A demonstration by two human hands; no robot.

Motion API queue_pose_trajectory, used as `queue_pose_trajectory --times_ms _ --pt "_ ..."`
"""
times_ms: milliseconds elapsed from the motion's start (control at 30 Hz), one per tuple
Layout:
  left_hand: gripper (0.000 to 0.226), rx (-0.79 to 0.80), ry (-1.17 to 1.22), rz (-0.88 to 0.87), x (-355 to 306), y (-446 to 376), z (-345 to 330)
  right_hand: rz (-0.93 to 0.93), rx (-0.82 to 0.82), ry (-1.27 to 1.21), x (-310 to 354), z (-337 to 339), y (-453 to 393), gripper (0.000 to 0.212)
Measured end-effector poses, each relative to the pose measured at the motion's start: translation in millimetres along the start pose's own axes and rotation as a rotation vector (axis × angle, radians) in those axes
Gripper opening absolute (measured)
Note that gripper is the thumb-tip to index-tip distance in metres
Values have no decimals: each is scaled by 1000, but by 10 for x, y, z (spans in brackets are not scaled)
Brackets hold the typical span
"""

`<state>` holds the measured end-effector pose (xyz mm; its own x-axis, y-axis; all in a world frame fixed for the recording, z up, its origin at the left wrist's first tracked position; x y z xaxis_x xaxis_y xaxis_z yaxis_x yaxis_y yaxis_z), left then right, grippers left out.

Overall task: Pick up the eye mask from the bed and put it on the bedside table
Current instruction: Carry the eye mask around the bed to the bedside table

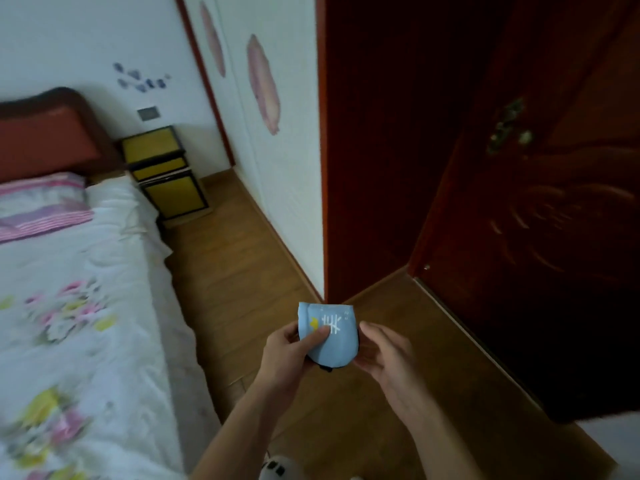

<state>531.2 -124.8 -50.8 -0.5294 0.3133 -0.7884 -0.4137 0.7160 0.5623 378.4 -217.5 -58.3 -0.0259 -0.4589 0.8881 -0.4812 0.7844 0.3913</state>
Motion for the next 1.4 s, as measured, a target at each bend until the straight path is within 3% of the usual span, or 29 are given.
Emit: queue_pose_trajectory --times_ms 167,433,733,967,1200,1400 --pt "47 -169 105 -29 -125 -181 393 -58 155 41 5 -462 -444 17" --pt "45 -286 228 -64 -379 -571 1094 -101 292 119 -47 -1312 -1099 21" --pt "56 -388 310 -112 -1333 -1260 2309 -125 398 208 -9 -2852 -2123 21" --pt "61 -421 307 -133 -2226 -1796 3172 -119 431 257 74 -3969 -2905 20" --pt "41 -432 345 -88 -2741 -2500 3636 -142 433 281 114 -4633 -3662 21" --pt "47 -446 345 -62 -3242 -3333 3945 -173 441 271 201 -5109 -4541 18"
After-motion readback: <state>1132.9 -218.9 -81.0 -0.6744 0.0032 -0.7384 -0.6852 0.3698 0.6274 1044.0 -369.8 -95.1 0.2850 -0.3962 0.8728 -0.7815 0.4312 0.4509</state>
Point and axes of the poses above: each hand's wrist, its own y-axis away from the middle knuckle, its own z-axis out of the back of the hand, x = y × z, the point moved 7 cm from there along -y, towards the middle knuckle, and after that the axes turned 6 degrees about z, right-handed, at the moved point
